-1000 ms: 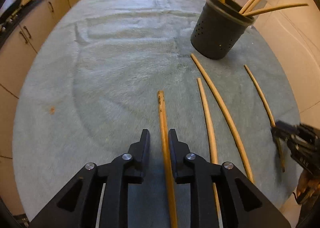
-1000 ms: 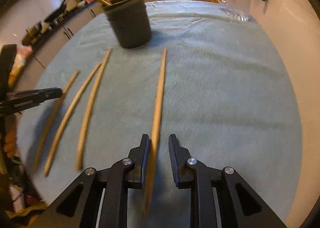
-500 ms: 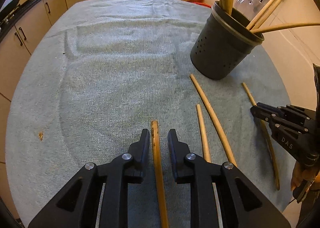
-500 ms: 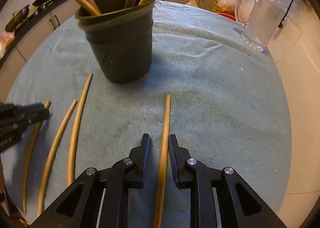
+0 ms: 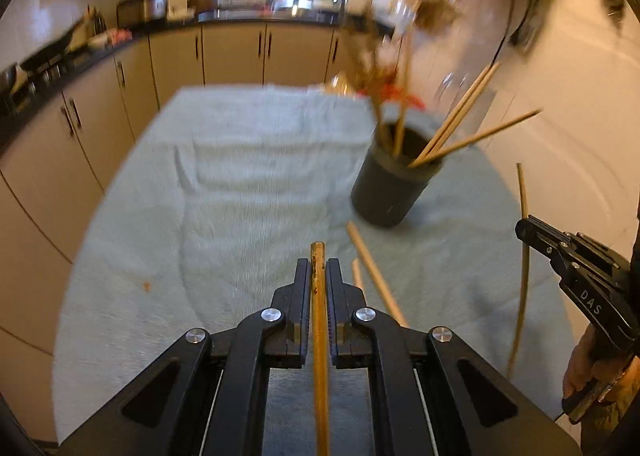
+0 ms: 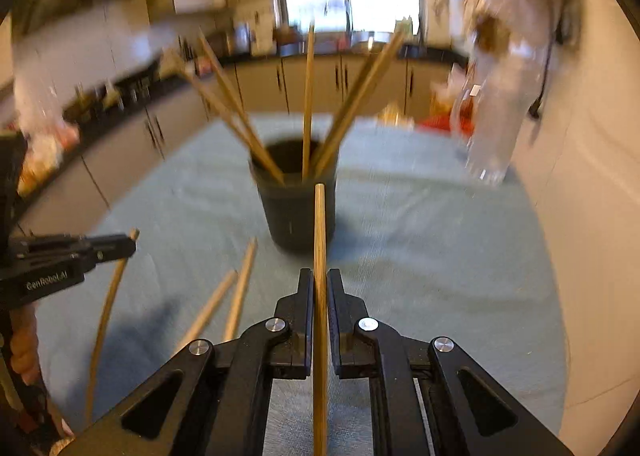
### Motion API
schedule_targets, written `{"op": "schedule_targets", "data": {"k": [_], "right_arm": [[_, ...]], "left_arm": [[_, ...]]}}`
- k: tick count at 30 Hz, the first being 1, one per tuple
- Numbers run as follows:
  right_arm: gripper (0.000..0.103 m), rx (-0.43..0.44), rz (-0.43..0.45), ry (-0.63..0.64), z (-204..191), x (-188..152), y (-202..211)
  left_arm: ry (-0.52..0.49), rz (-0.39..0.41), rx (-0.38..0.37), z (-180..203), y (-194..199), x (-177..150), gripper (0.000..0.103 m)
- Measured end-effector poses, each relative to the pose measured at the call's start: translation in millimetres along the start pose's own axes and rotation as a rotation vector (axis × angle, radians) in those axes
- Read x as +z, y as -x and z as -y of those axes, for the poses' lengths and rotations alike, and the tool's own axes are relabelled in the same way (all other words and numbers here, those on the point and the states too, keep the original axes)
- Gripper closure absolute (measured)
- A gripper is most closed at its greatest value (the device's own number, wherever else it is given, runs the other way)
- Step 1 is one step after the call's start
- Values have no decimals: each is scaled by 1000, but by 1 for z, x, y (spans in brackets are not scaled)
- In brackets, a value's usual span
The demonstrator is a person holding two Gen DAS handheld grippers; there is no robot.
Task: Organize utensils
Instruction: 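Lift both held chopsticks upright and carry them above the black holder, then lower both chopsticks into the black holder and open both tools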
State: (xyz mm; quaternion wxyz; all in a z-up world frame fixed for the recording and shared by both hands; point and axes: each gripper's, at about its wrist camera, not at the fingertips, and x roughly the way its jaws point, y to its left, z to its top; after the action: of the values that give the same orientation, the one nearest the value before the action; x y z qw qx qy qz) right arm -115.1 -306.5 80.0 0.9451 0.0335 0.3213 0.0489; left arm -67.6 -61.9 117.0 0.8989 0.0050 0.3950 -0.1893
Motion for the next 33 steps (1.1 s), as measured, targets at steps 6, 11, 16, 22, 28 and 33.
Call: {"op": "schedule_targets", "data": {"k": [6, 11, 16, 22, 28, 33], "right_arm": [[96, -19, 129, -31, 4, -14, 53], [96, -11, 177, -59, 9, -31, 88], [96, 1, 202, -85, 17, -41, 111], [96, -4, 219, -81, 17, -56, 140], [96, -10, 242, -46, 12, -63, 166], [96, 9, 265, -47, 8, -59, 173]], "left_arm": [[-22, 128, -9, 14, 54, -11, 96], [-41, 203, 4, 19, 92, -24, 96], [-40, 250, -2, 23, 118, -37, 96], [-41, 290, -4, 28, 139, -49, 96], [-5, 317, -33, 26, 159, -57, 96], [0, 339, -43, 31, 167, -55, 96]]}}
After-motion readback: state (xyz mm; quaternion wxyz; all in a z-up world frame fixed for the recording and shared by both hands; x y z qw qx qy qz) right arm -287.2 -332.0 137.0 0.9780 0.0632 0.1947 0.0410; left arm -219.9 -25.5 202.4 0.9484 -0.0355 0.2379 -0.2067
